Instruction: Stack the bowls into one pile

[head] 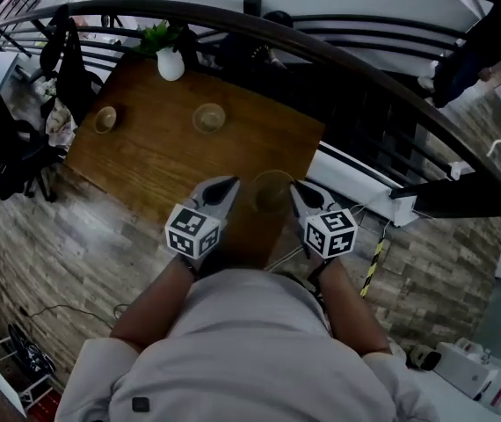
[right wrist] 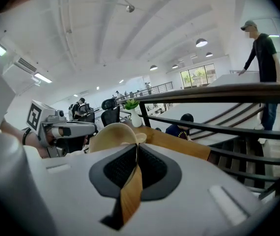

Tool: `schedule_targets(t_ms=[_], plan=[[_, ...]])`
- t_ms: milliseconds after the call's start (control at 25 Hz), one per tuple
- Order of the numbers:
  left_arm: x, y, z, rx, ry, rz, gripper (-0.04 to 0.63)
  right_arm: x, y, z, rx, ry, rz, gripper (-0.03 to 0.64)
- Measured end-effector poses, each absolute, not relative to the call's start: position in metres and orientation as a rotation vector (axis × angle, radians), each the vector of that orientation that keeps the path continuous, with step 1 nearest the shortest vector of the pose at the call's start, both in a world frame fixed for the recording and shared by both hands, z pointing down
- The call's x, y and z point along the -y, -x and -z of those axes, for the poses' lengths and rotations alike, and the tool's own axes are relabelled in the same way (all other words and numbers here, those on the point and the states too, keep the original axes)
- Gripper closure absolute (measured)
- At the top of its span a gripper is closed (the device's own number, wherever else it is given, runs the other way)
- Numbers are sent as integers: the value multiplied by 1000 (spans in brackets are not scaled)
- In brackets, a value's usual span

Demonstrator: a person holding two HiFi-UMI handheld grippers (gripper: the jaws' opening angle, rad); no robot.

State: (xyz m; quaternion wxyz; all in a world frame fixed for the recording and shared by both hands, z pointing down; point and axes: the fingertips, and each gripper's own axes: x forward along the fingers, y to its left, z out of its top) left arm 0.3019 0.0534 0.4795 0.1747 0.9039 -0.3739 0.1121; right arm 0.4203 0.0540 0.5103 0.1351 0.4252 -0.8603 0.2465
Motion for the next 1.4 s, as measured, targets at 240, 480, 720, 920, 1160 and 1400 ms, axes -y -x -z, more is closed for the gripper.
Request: schedule_targets(t_ms=[240, 480, 720, 920, 1160, 1400], plan=[[-62, -305, -451, 1072, -2596, -299, 591, -54, -431, -468, 2530, -1301, -662, 595], [-64, -306, -439, 1098, -2606, -303, 591, -53, -436, -455, 2555, -1307, -656, 595], [-67, -291, -441, 1140, -2584, -329, 591, -52, -423, -459, 2581, -1264, -683, 595], [-69, -266, -447, 1185, -2550, -344, 591, -45, -404, -466, 2591, -1222, -694, 595], [-68, -229, -451, 1214, -2530, -329, 591, -40, -368, -464, 2593, -1181, -669, 594], [-70, -186, -455, 1213, -2525, -305, 591, -45, -330, -472, 2556, -1191, -690, 594]])
